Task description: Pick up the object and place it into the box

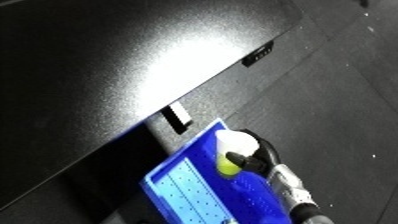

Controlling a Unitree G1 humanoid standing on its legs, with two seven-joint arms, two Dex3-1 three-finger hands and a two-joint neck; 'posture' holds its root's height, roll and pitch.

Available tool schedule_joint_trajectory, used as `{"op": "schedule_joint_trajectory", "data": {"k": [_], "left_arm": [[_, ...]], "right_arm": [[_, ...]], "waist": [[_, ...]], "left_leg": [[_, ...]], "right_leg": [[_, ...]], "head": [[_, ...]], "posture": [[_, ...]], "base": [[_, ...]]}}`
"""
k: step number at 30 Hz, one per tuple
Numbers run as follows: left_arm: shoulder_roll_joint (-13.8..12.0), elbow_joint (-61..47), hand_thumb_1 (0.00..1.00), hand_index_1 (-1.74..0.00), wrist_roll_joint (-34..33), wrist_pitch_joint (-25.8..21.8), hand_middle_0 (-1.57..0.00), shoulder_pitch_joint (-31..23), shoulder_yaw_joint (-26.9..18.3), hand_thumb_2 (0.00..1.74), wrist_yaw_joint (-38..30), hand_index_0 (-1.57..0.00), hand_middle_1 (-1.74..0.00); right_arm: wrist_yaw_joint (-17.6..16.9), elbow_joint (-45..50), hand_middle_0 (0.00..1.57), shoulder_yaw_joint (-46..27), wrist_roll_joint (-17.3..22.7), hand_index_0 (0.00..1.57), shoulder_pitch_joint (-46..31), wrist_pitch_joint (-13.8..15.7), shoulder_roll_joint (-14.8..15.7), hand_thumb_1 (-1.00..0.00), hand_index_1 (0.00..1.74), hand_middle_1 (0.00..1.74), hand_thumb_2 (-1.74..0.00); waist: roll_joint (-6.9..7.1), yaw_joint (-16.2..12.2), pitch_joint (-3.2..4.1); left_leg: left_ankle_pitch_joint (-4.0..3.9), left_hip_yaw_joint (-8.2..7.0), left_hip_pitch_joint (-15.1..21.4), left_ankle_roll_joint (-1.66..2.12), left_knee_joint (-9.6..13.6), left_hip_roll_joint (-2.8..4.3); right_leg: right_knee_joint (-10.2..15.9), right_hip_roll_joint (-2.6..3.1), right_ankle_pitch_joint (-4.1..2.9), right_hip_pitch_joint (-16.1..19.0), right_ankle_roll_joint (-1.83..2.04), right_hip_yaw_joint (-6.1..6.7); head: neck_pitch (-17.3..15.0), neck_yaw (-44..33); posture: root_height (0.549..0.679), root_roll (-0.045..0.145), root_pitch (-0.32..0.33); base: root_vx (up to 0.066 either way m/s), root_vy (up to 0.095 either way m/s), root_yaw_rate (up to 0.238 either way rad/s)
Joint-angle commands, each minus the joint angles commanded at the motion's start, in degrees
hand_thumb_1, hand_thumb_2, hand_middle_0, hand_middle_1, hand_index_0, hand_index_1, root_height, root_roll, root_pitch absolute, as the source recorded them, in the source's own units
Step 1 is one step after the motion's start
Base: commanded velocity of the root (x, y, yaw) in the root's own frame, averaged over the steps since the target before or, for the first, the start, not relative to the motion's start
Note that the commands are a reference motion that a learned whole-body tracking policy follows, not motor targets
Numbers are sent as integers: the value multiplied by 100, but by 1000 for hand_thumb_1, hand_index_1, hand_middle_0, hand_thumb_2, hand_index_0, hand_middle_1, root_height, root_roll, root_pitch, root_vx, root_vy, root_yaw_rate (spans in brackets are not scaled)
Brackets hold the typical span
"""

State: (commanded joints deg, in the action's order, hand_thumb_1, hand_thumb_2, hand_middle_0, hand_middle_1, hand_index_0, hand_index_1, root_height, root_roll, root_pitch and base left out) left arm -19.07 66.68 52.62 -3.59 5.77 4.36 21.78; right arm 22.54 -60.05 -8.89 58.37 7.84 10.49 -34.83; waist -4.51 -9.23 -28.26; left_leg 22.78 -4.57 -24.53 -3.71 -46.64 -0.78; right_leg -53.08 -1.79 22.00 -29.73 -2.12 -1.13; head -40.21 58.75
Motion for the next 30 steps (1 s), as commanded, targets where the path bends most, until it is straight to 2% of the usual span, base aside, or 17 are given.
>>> {"op": "schedule_joint_trajectory", "data": {"k": [8, 13, 18, 28, 30], "left_arm": [[11, 124, 0, 0, -79, 5, 0, 82, 43, 0, 37, 0, 0], [-2, 171, 0, 0, -86, 16, 0, 118, 89, 0, 26, 0, 0], [-33, 170, 0, 0, -95, 42, 0, 143, 118, 0, 7, 0, 0], [-90, 168, 0, 0, -51, 87, 0, 198, 266, 0, -2, 0, 0], [-96, 161, 0, 0, -51, 105, 0, 197, 292, 0, 5, 0, 0]], "right_arm": [[-251, -690, 1570, 324, -683, 1570, 154, -157, 84, -1000, 1740, 1740, -1740], [-389, -949, 1178, 426, -946, 1178, 162, -202, 128, -750, 1305, 1305, -1305], [-514, -1023, 785, 520, -1241, 785, 135, -71, 172, -500, 870, 870, -870], [-528, -964, 0, 802, -1624, 0, 151, 144, 267, 0, 0, 0, 0], [-544, -931, 0, 857, -1673, 0, 163, 167, 287, 0, 0, 0, 0]], "waist": [[-54, 96, 44], [-55, 129, 58], [-38, 151, 62], [1, 191, 77], [11, 204, 78]], "left_leg": [[-45, 16, -16, -8, 47, -38], [-57, 32, -59, -15, 28, -50], [-67, 49, -97, -17, 14, -53], [-99, 86, -164, -13, 16, -65], [-108, 92, -175, -10, 22, -66]], "right_leg": [[10, 7, -17, -6, -8, -9], [-16, 16, -23, -32, -13, -22], [-25, 28, -33, -52, -10, -39], [-22, 45, -44, -80, -10, -75], [-13, 47, -47, -79, -10, -83]], "head": [[-116, 184], [-130, 199], [-115, 199], [-102, 152], [-80, 133]], "posture": [[619, 58, 14], [619, 56, 16], [618, 54, 18], [618, 53, 23], [618, 53, 24]], "base": [[3, -15, 45], [5, -27, 34], [3, -31, 26], [1, -28, 31], [-10, -30, 42]]}}
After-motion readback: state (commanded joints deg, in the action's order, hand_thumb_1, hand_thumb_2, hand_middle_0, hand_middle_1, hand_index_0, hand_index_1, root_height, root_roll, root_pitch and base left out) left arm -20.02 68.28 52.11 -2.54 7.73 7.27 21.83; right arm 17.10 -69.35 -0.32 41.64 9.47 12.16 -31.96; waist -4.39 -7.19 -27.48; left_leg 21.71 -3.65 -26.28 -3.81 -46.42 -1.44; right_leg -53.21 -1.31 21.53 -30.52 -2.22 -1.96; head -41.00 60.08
